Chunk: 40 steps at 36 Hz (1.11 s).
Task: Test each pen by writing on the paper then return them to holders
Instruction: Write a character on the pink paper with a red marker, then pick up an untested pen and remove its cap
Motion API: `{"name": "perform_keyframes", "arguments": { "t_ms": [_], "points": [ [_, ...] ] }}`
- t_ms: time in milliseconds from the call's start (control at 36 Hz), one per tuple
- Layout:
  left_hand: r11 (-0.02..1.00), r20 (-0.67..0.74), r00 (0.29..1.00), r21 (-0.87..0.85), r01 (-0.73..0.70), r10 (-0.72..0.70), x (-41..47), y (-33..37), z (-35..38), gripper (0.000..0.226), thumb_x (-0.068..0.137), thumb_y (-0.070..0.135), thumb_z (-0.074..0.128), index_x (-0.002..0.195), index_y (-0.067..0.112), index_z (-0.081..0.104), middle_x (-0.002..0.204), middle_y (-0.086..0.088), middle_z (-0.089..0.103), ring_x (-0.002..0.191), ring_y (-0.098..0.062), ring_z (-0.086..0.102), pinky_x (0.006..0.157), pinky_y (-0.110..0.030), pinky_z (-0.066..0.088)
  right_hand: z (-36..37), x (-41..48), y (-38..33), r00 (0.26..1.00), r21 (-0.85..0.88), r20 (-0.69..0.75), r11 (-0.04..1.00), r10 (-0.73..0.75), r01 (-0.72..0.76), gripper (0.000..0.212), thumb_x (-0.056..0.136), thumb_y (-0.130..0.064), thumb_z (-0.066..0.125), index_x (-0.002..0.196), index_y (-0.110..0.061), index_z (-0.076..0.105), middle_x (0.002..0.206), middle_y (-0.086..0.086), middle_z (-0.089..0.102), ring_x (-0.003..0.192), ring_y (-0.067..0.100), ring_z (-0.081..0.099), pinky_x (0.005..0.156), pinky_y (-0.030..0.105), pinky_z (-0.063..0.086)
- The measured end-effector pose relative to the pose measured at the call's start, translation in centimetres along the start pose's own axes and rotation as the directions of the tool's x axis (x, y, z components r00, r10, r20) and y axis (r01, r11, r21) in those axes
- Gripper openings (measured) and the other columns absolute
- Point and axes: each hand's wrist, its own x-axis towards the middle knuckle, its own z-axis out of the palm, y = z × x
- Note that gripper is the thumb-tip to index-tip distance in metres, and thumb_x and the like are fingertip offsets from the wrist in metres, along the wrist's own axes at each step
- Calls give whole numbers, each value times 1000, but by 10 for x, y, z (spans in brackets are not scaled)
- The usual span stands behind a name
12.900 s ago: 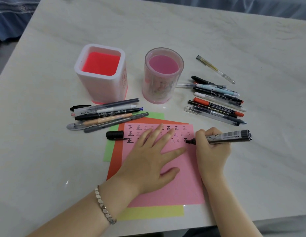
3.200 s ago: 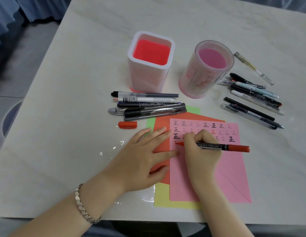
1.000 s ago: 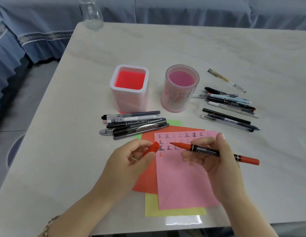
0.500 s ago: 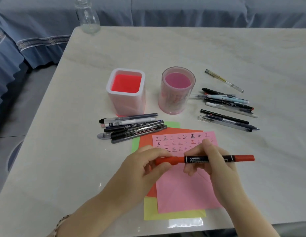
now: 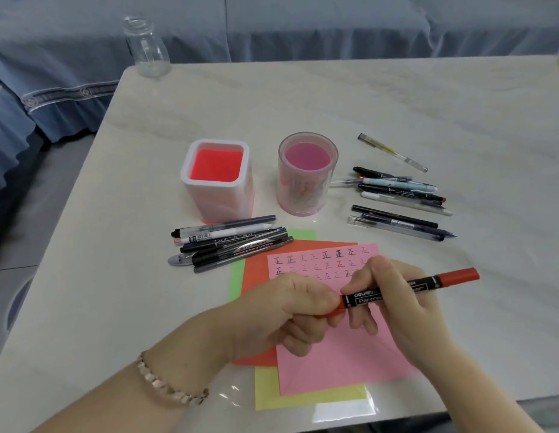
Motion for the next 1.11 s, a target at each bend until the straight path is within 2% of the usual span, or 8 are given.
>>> {"name": "perform_keyframes", "arguments": {
  "t_ms": [139,250,389,472,583,722,944,1111],
  "points": [
    [803,-319,878,585,-114,357,6,-7,4,25,94,15,51,73,25,57,46,17,46,46,3,39,51,-12,30,-6,5,17,981,-2,-98,986,168,-169,32,88,-21,51,62,-11,69,50,10,60,43,18,49,46,22,43],
    [660,-443,686,748,-71,577,-1,-12,-16,16,93,24,52,81,34,58,63,24,56,59,4,47,59,-14,36,-31,18,32,982,-406,-150,898,115,-167,22,78,-1,67,84,-21,61,67,-4,69,63,7,62,63,17,49],
    [596,-558,480,798,88,676,-17,-24,-46,10,94,27,50,93,30,59,86,20,61,85,-2,55,74,-22,39,-69,42,33,952,-902,-222,415,-212,-118,32,75,14,56,98,-3,69,104,14,66,100,32,56,84,21,31],
    [503,-538,402,841,198,741,-28,-35,-61,16,95,24,49,103,20,62,94,14,58,91,-10,53,74,-23,37,-81,58,39,969,-967,-177,212,-171,-139,38,76,12,54,108,-5,66,112,15,63,106,37,52,92,39,37],
    [354,-447,365,888,295,817,-39,-39,-83,31,92,32,41,103,14,64,89,4,59,87,-19,50,72,-27,38,-82,69,47,979,-979,-184,102,-85,-175,37,84,3,54,118,-7,59,118,13,58,110,37,47,93,47,35],
    [154,-333,337,874,460,881,-42,-29,-106,33,87,24,38,96,9,66,82,-8,61,74,-33,53,61,-39,43,-84,73,47,978,-975,-201,112,-53,-194,27,89,-9,56,116,-9,60,113,13,55,112,35,43,93,44,31],
    [109,-325,299,820,562,897,-27,-29,-116,17,74,5,74,91,6,72,85,-14,60,74,-37,53,61,-39,43,-88,71,43,987,-993,-104,60,-123,-98,16,83,-10,65,99,-8,68,96,12,62,99,37,54,86,45,38],
    [142,-274,301,908,395,914,-23,-37,-89,32,82,21,44,97,8,69,94,-9,59,87,-24,45,70,-40,45,-88,68,50,986,-998,-59,28,-156,-55,15,84,-6,63,98,-6,67,94,10,66,94,35,56,83,42,39]
  ]
}}
